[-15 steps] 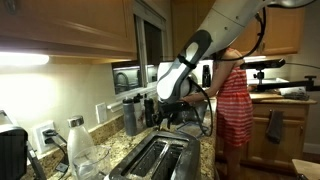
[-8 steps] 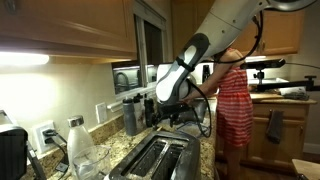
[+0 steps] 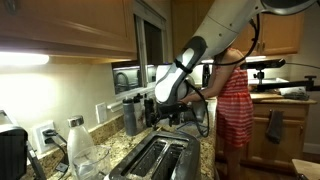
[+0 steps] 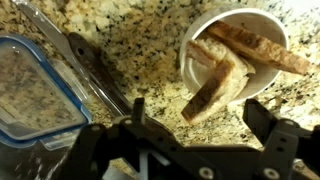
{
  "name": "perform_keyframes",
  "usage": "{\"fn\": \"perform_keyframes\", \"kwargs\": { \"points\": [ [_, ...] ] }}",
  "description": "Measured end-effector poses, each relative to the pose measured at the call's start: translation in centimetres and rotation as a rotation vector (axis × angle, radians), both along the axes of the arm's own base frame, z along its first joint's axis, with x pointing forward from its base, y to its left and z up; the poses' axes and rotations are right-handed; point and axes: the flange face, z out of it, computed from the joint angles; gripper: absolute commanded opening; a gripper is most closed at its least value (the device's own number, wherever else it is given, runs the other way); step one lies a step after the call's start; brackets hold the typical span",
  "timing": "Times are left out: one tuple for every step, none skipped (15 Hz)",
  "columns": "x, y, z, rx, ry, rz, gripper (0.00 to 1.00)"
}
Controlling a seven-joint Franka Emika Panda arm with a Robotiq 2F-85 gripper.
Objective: Put the bread in the toaster
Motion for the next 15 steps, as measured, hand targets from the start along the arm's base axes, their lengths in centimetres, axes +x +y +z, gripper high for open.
{"fn": "perform_keyframes", "kwargs": {
  "points": [
    [0.09,-0.01,-0.19,-0.001,0.001,0.000,0.79],
    [0.17,-0.02,-0.37,-0.001,0.003,0.000,0.67],
    [0.23,-0.03,-0.49,-0.002,0.003,0.000,0.60],
    [0.28,-0.04,-0.58,-0.002,0.004,0.000,0.54],
    [0.34,-0.07,-0.68,-0.003,0.004,0.000,0.46],
    [0.41,-0.10,-0.80,-0.004,0.005,0.000,0.41],
    [0.48,-0.14,-0.94,-0.005,0.006,0.000,0.33],
    [0.51,-0.14,-1.06,-0.005,0.006,0.000,0.27],
    [0.53,-0.14,-1.12,-0.006,0.007,0.001,0.20],
    [0.54,-0.12,-1.13,-0.006,0.007,0.001,0.15],
    [0.54,-0.15,-1.12,-0.006,0.007,0.000,0.08],
    [0.53,-0.21,-1.10,-0.006,0.007,0.000,0.08],
    [0.53,-0.30,-1.07,-0.007,0.006,-0.002,0.07],
    [0.52,-0.36,-1.05,-0.008,0.006,-0.002,0.09],
    [0.52,-0.40,-1.04,-0.009,0.006,-0.003,0.09]
  ]
}}
